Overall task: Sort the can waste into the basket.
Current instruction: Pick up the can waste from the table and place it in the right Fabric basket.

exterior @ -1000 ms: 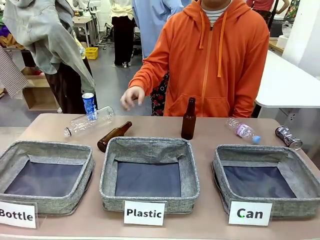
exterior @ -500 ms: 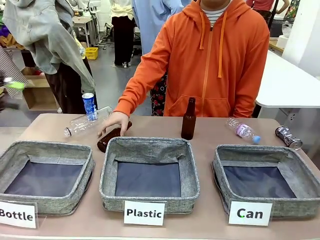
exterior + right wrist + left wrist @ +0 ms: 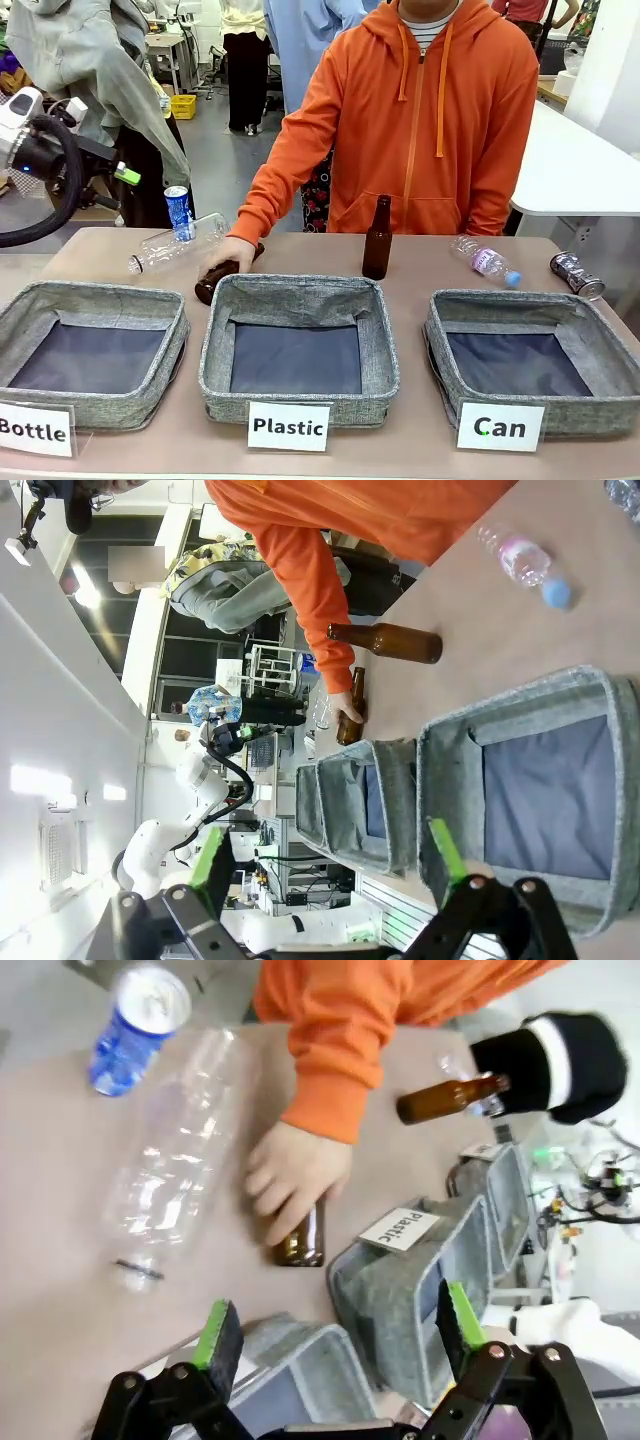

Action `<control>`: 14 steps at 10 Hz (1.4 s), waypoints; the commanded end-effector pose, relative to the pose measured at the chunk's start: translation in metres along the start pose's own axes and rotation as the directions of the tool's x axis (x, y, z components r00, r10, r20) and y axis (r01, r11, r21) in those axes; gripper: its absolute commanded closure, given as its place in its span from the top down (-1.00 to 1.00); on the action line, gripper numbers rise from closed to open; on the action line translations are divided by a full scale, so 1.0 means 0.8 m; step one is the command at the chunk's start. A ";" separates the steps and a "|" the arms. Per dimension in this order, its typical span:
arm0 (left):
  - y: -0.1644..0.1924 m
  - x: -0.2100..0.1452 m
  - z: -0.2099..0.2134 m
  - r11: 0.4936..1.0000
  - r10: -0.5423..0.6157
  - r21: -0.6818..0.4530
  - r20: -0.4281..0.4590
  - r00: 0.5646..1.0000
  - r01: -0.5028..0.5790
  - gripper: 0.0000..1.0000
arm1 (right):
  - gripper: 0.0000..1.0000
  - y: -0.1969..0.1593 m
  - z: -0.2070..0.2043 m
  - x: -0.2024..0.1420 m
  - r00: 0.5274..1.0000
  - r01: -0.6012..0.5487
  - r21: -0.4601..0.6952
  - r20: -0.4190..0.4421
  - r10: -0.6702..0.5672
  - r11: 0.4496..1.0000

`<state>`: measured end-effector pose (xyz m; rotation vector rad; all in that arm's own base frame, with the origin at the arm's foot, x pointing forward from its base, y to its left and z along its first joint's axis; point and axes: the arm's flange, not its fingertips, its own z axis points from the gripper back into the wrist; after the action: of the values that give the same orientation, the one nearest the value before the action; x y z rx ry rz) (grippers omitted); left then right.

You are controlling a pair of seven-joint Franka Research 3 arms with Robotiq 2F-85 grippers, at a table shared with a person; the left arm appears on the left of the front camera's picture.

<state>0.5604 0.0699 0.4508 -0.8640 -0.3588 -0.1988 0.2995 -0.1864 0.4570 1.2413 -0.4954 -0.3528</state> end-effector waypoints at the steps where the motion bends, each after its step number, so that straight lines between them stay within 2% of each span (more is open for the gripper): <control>1: 0.025 -0.053 0.125 0.993 -0.111 -0.024 0.149 0.983 0.116 1.00 | 1.00 0.002 -0.002 0.002 1.000 -0.018 0.024 0.017 0.018 1.000; 2: 0.037 -0.100 0.173 0.990 -0.124 -0.031 0.246 0.961 0.136 1.00 | 1.00 0.002 -0.002 0.002 1.000 -0.018 0.024 0.017 0.018 1.000; 4: 0.059 -0.202 0.225 0.989 -0.135 -0.007 0.385 0.913 0.149 1.00 | 1.00 0.002 -0.002 0.002 1.000 -0.018 0.024 0.017 0.018 1.000; 6: 0.073 -0.245 0.235 0.986 -0.145 -0.014 0.447 0.883 0.169 1.00 | 1.00 0.002 -0.002 0.002 1.000 -0.018 0.024 0.017 0.018 1.000; 7: 0.074 -0.242 0.227 0.988 -0.137 -0.007 0.442 0.886 0.156 1.00 | 1.00 0.002 -0.002 0.002 1.000 -0.018 0.024 0.017 0.018 1.000; 9: 0.067 -0.201 0.208 0.991 -0.129 0.015 0.382 0.915 0.134 1.00 | 1.00 0.002 -0.002 0.002 1.000 -0.018 0.024 0.017 0.018 1.000; 10: 0.057 -0.174 0.196 0.982 -0.177 -0.005 0.324 0.929 0.189 1.00 | 1.00 0.002 -0.002 0.002 1.000 -0.018 0.024 0.017 0.018 1.000; 11: 0.050 -0.147 0.179 0.982 -0.184 0.013 0.233 0.955 0.186 1.00 | 1.00 0.002 -0.002 0.002 1.000 -0.018 0.024 0.017 0.018 1.000; 12: 0.064 -0.144 0.203 0.985 -0.150 -0.048 0.245 0.958 0.166 1.00 | 1.00 0.002 -0.002 0.002 1.000 -0.018 0.024 0.017 0.018 1.000; 14: 0.084 -0.213 0.310 0.993 -0.077 -0.057 0.393 0.917 0.108 1.00 | 1.00 0.002 -0.002 0.002 1.000 -0.018 0.024 0.017 0.018 1.000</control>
<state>0.4088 0.2598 0.4737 -0.9316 -0.7189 -0.1865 0.2998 -0.1864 0.4568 1.2430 -0.4947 -0.3552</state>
